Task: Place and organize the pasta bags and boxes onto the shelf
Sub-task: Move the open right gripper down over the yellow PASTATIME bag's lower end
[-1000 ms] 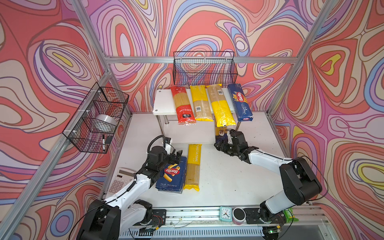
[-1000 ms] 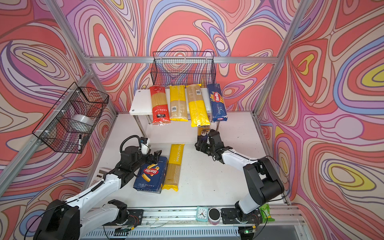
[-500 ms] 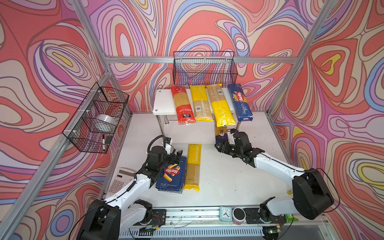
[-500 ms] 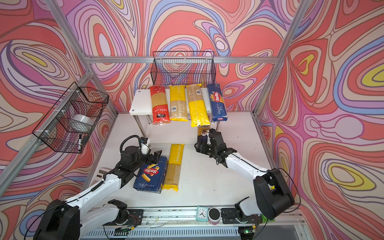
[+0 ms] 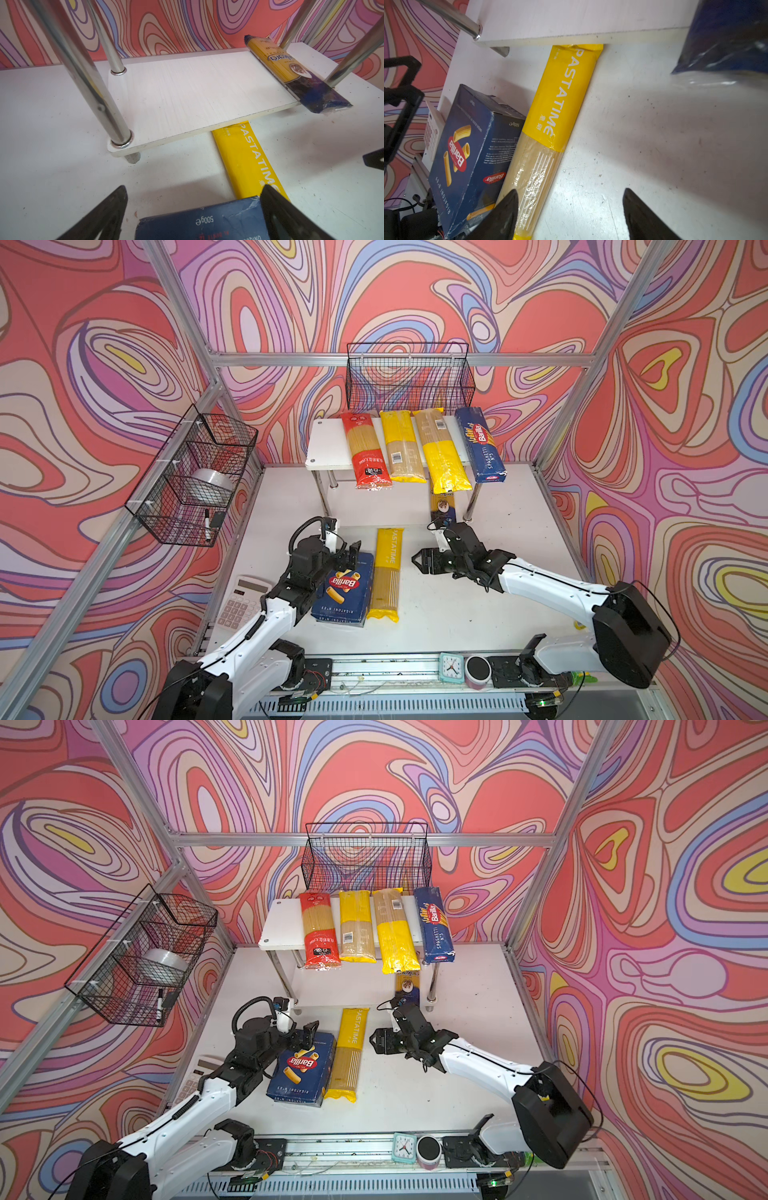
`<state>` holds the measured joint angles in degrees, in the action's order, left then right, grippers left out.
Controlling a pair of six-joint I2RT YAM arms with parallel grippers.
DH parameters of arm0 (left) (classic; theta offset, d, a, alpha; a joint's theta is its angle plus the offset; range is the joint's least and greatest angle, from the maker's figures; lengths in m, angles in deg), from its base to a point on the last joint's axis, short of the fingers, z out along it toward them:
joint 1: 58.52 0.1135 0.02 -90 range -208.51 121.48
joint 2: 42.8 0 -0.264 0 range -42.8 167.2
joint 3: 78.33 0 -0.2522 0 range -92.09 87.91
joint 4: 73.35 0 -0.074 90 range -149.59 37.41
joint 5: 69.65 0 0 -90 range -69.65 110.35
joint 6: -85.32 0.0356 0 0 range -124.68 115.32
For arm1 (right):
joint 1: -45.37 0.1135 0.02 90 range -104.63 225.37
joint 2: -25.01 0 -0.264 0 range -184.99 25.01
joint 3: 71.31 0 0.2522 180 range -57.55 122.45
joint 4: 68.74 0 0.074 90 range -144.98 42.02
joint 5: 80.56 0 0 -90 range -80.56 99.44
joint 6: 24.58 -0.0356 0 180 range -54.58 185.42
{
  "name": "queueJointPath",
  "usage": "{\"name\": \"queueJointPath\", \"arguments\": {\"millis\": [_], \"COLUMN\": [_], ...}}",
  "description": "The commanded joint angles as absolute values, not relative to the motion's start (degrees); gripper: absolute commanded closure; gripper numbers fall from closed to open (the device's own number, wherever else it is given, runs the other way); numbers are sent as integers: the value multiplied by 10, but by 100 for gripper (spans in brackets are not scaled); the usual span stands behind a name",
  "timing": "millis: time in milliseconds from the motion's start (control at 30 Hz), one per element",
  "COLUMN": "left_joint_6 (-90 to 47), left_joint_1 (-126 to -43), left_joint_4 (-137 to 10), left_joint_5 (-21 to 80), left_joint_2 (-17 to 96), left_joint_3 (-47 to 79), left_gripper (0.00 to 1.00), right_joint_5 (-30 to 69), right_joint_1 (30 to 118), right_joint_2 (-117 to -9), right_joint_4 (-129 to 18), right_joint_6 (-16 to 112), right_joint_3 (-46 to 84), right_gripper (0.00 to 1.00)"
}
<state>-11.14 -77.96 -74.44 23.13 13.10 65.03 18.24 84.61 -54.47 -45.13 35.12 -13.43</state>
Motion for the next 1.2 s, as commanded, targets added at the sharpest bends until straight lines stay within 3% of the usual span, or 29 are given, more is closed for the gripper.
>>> {"name": "queueJointPath", "arguments": {"millis": [0, 233, 467, 700, 1167], "left_joint_6": [-124, -127, -132, -115, -123], "left_joint_1": [-776, -777, -775, -765, -765], "left_joint_4": [-721, -721, -718, -711, -724], "left_joint_5": [198, 193, 178, 242, 224], "left_joint_2": [136, 126, 127, 135, 88], "left_joint_3": [640, 646, 645, 636, 667], "left_gripper": [0, 0, 0, 0, 0], "right_joint_5": [182, 153, 58, -26, -43], "right_joint_1": [855, 890, 988, 1054, 1060], "right_joint_2": [-563, -607, -679, -724, -761], "right_joint_4": [-473, -506, -449, -442, -423], "right_joint_6": [358, 351, 343, 300, 258], "right_joint_3": [-138, -136, -61, -35, -3], "right_gripper": [18, 18, 15, 14, 12]}}
